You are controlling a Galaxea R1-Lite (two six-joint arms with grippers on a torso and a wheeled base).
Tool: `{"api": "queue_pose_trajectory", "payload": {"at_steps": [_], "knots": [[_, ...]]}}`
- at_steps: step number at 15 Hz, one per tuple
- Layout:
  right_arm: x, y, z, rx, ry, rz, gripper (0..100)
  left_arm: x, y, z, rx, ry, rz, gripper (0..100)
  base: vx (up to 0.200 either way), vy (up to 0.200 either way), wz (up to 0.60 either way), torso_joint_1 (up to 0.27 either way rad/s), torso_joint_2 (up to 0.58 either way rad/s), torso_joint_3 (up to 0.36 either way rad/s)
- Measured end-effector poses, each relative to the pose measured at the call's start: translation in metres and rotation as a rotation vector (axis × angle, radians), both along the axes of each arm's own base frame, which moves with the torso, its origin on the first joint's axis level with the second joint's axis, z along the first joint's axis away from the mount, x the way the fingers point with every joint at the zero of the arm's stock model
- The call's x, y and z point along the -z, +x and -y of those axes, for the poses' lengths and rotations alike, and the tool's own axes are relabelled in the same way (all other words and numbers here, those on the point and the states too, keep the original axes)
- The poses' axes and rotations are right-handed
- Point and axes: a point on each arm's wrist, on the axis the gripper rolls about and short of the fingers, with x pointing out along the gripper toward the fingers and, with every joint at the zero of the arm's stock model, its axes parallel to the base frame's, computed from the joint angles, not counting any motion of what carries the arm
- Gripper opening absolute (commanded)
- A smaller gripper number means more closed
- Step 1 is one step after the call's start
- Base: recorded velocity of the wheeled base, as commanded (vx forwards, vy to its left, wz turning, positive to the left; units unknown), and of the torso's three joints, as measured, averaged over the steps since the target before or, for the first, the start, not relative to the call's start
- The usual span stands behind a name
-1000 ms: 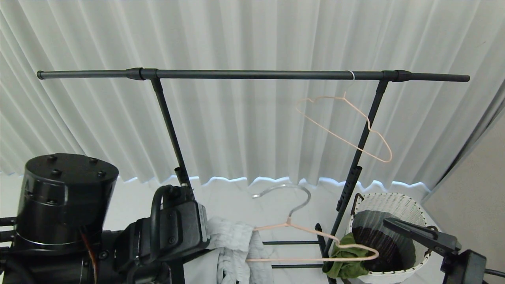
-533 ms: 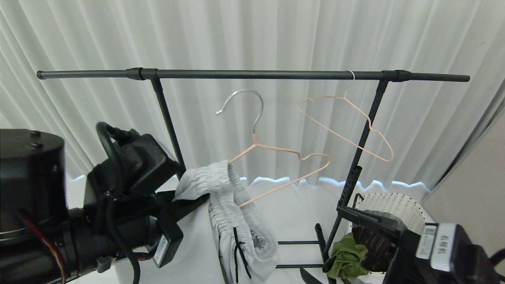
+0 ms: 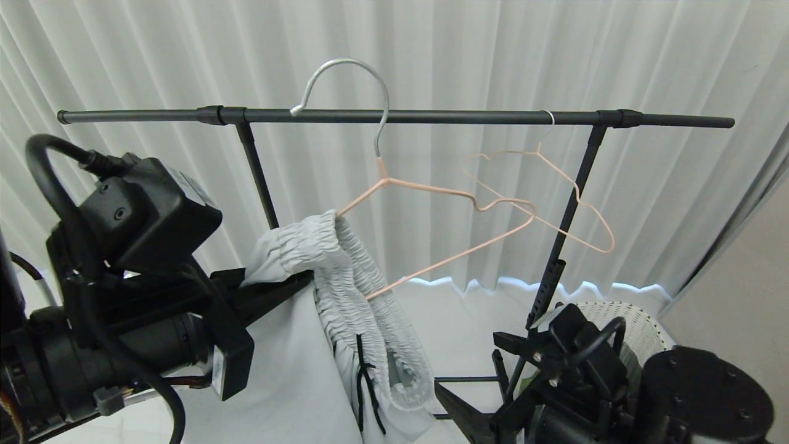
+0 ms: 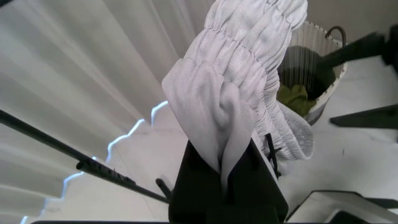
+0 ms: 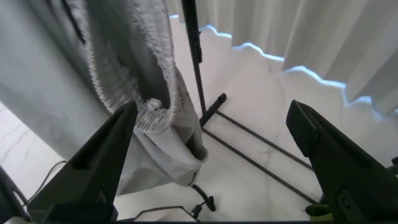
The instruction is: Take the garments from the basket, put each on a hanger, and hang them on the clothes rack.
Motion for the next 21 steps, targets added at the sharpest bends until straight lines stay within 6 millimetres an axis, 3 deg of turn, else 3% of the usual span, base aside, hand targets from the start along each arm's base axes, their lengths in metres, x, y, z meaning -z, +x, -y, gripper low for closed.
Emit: {"api": "queue_pose_trajectory", "payload": {"at_steps": [6,10,11,15,21], "knots": [[0.02,0.019,-0.023,0.035,-0.016,-0.056,100,-0.004,-0.002,0.002,0.029,-0.019,0.022,0,0.0,0.0,0.0,0.0,0.0,0.0],[0.029,0.025,-0.028,0.058,-0.025,-0.085,100,-0.005,-0.003,0.003,0.037,-0.021,0.024,0,0.0,0.0,0.0,0.0,0.0,0.0],[0.031,0.025,-0.026,0.09,-0.036,-0.082,0,-0.005,-0.003,0.003,0.037,-0.021,0.025,0,0.0,0.0,0.0,0.0,0.0,0.0],[0.037,0.031,-0.019,0.208,-0.053,-0.082,0,-0.003,-0.003,0.003,0.034,-0.015,0.022,0,0.0,0.0,0.0,0.0,0.0,0.0],[0.027,0.071,0.018,0.425,-0.04,-0.047,0,0.019,-0.007,-0.001,0.031,0.041,-0.027,0,0.0,0.0,0.0,0.0,0.0,0.0]]}}
